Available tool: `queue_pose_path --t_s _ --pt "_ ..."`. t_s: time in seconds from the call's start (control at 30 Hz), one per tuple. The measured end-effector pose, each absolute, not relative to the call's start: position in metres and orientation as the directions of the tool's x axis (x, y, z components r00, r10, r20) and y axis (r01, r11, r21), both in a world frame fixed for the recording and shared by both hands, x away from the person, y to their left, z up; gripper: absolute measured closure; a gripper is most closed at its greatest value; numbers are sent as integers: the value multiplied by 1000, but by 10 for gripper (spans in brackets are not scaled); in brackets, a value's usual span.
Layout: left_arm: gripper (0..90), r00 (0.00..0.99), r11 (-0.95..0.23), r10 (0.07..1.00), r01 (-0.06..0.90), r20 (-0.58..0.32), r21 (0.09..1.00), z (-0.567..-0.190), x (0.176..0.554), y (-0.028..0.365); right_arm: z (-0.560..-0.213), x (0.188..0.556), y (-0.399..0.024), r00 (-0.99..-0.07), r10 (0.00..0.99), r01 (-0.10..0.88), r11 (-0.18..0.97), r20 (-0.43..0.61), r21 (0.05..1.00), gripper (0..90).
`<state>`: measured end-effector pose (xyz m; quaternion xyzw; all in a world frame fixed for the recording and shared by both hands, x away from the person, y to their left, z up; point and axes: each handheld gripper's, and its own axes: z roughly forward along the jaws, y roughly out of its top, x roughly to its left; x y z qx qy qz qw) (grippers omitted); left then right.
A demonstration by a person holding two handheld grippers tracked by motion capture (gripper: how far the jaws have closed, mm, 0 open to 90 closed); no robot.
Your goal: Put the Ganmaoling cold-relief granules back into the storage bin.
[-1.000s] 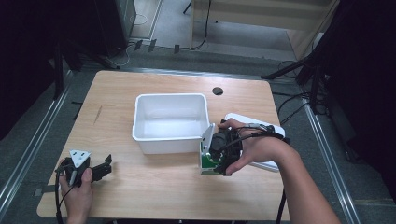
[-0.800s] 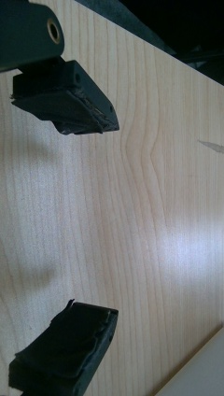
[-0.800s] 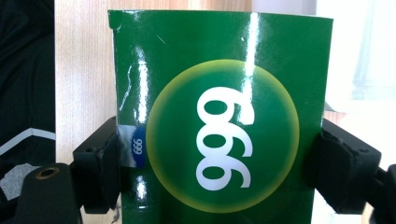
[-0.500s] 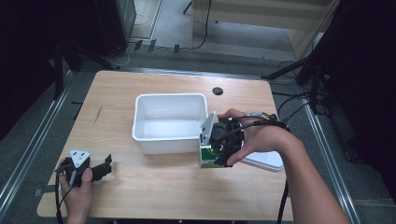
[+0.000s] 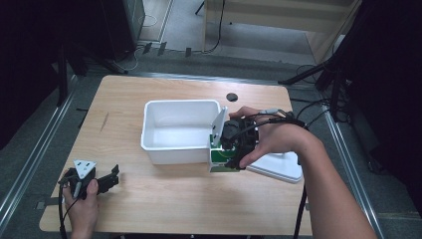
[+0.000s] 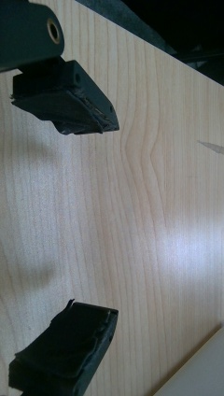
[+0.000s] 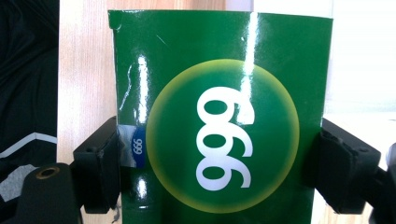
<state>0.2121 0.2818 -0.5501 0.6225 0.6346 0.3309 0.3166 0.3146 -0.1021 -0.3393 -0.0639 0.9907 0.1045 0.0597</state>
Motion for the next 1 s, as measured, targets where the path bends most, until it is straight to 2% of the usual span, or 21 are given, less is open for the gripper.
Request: queue_pose_path --t_s 0.7,1.0 --pt "95 -34 23 999 573 -5 819 -550 212 283 -310 341 -90 -988 -79 -112 962 -135 250 165" --pt "95 -33 32 999 577 -16 816 -550 212 285 -304 357 -80 -983 -95 -135 953 -157 271 164"
